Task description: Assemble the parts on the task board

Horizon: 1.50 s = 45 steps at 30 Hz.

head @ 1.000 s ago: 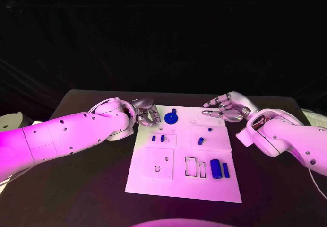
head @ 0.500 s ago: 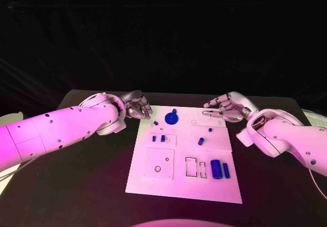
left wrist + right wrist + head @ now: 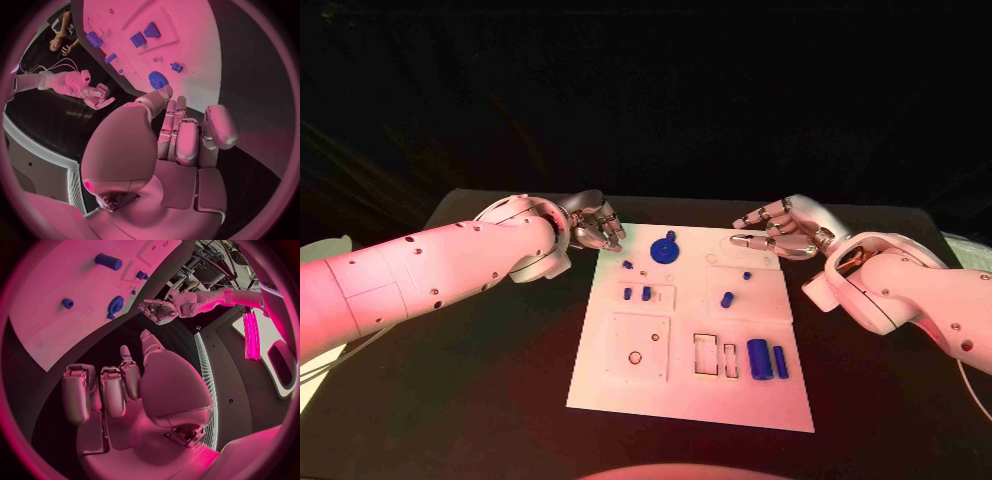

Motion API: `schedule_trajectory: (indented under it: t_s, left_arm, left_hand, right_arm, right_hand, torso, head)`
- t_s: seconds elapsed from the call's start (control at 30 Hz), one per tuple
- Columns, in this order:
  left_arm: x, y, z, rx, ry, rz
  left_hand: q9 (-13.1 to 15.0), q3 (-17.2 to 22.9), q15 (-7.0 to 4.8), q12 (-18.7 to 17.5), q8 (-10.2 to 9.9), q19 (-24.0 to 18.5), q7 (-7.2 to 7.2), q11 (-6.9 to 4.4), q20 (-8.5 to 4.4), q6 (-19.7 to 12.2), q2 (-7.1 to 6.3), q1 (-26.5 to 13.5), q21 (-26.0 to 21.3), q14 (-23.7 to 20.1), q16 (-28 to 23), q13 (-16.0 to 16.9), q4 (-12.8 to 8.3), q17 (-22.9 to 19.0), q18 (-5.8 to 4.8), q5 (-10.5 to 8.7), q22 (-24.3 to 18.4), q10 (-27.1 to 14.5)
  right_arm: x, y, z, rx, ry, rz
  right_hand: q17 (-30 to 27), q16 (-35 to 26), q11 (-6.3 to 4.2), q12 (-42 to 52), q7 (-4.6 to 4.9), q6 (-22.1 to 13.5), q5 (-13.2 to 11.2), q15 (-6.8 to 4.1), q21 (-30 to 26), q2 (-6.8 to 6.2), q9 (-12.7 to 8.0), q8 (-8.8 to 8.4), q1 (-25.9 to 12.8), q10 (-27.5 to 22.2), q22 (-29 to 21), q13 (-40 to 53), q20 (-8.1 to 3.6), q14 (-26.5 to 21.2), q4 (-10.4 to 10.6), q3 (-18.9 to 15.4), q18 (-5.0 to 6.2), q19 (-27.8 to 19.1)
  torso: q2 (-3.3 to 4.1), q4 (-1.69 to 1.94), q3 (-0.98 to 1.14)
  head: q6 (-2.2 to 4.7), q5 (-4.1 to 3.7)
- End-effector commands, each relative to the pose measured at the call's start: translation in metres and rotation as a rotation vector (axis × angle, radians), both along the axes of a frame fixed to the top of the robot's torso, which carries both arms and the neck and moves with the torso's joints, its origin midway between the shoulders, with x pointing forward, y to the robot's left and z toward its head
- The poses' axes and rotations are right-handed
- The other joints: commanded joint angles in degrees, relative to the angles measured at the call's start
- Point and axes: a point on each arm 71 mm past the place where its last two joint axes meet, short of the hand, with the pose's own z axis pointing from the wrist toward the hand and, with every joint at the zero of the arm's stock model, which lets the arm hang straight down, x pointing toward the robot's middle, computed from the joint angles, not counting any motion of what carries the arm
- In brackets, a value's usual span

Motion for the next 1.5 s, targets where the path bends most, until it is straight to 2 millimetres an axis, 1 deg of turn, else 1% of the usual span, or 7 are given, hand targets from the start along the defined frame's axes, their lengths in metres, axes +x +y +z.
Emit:
schedule_trajectory:
  t_s: [0.03, 0.27, 0.47, 0.77, 1.1, 1.23, 1.5]
  left_arm:
    - [-0.002, -0.004, -0.001, 0.064, -0.017, -0.058]
    - [-0.009, -0.012, -0.008, 0.164, -0.04, -0.127]
    - [-0.012, -0.017, -0.013, 0.197, -0.072, -0.162]
    - [-0.008, -0.024, -0.014, 0.188, -0.108, -0.165]
    - [-0.005, -0.034, -0.023, 0.224, -0.064, -0.181]
    - [-0.002, -0.034, -0.026, 0.235, -0.059, -0.174]
    - [0.003, -0.036, -0.029, 0.257, -0.051, -0.164]
  left_hand:
    - [-0.06, -0.81, -0.13, 0.55, -0.22, -0.56, -0.18, -0.03, -0.04, -0.49, -0.17, 0.02, -0.75, 0.0, -0.52, 0.12, -0.05, -0.71, 0.08, -0.15, -0.52, -0.65]
    - [-0.05, -2.86, -0.29, 1.54, 0.13, -1.1, -0.69, -0.24, -0.11, -0.44, -0.3, -0.02, -2.16, -0.56, -1.14, 0.53, -0.31, -1.93, 0.32, -0.18, -1.42, -1.51]
    - [-0.11, -4.06, -0.35, 2.35, 0.29, -1.47, -1.1, -0.25, -0.18, -0.58, 0.12, 0.49, -3.26, -0.98, -1.54, 0.9, -0.68, -2.76, 0.48, -0.15, -2.13, -2.65]
    - [-0.46, -4.51, -0.22, 3.23, 0.04, -1.39, -0.87, -0.07, -0.12, -1.47, 0.99, 1.12, -3.35, -0.99, -1.43, 1.22, -0.94, -2.79, 0.44, -0.01, -2.1, -3.88]
    - [-0.47, -4.41, -0.25, 4.43, 0.7, -1.3, -1.12, -0.12, -0.1, -0.59, 2.07, 1.73, -3.41, -0.96, -1.22, 1.62, -1.18, -2.65, 0.44, 0.02, -2.05, -4.24]
    - [-0.45, -4.5, -0.25, 4.65, 0.87, -1.23, -1.23, -0.12, -0.11, -0.35, 2.13, 1.68, -3.23, -0.98, -1.21, 1.7, -1.19, -2.69, 0.4, -0.02, -1.89, -4.37]
    - [-0.51, -4.71, -0.21, 4.84, 0.99, -1.21, -1.38, -0.06, -0.1, -0.21, 2.06, 1.6, -3.29, -1.07, -1.28, 1.74, -1.25, -2.93, 0.4, -0.11, -1.89, -4.97]
  right_arm:
    - [-0.001, 0.001, 0.0, -0.003, -0.001, 0.013]
    - [-0.001, 0.001, 0.0, -0.003, 0.0, 0.014]
    - [-0.001, 0.001, 0.0, -0.003, 0.0, 0.015]
    - [-0.001, 0.002, 0.0, -0.003, -0.001, 0.016]
    - [0.0, 0.003, 0.0, -0.002, -0.001, 0.018]
    - [-0.001, 0.002, 0.0, -0.003, 0.0, 0.017]
    - [-0.001, 0.002, 0.0, -0.002, 0.0, 0.018]
  right_hand:
    - [10.92, -0.15, -0.31, -0.35, 0.04, 0.5, 0.32, -0.26, -0.31, 0.35, 0.08, -0.06, 0.29, 0.1, 3.85, 3.82, -0.26, 5.0, -0.17, -0.03, 0.34, 0.87]
    - [10.92, -0.15, -0.31, -0.35, 0.04, 0.5, 0.32, -0.26, -0.31, 0.35, 0.08, -0.06, 0.29, 0.1, 3.85, 3.82, -0.26, 5.0, -0.17, -0.03, 0.34, 0.87]
    - [10.92, -0.15, -0.31, -0.35, 0.04, 0.5, 0.32, -0.26, -0.31, 0.35, 0.08, -0.06, 0.29, 0.1, 3.85, 3.82, -0.26, 5.0, -0.17, -0.03, 0.34, 0.87]
    - [10.95, -0.13, -0.32, -0.21, 0.04, 0.59, 0.44, -0.26, -0.3, 0.46, 0.09, -0.04, 0.32, 0.17, 3.88, 3.9, -0.26, 5.01, -0.25, -0.12, 0.33, 0.89]
    - [10.96, -0.13, -0.32, -0.16, 0.04, 0.61, 0.48, -0.27, -0.3, 0.5, 0.1, -0.04, 0.33, 0.19, 3.89, 3.92, -0.27, 5.01, -0.28, -0.14, 0.33, 0.9]
    - [10.96, -0.13, -0.32, -0.16, 0.04, 0.61, 0.48, -0.27, -0.3, 0.5, 0.1, -0.04, 0.33, 0.19, 3.89, 3.92, -0.27, 5.01, -0.28, -0.14, 0.33, 0.9]
    - [10.96, -0.13, -0.32, -0.16, 0.04, 0.61, 0.48, -0.27, -0.3, 0.5, 0.1, -0.04, 0.33, 0.19, 3.89, 3.92, -0.27, 5.01, -0.28, -0.14, 0.33, 0.9]
  torso:
    - [0.0, 0.04, 0.05]
    - [0.0, 0.02, -0.01]
    - [0.03, 0.04, -0.05]
    - [0.03, -0.02, -0.02]
    - [0.03, -0.06, 0.01]
    - [0.02, 0.04, 0.01]
    - [0.0, -0.07, 0.01]
  head:
    - [-0.12, 0.0]
    - [-0.15, 0.09]
    - [-0.2, 0.06]
    - [-0.09, 0.24]
    - [-0.27, 0.15]
    - [-0.25, 0.05]
    - [-0.35, 0.08]
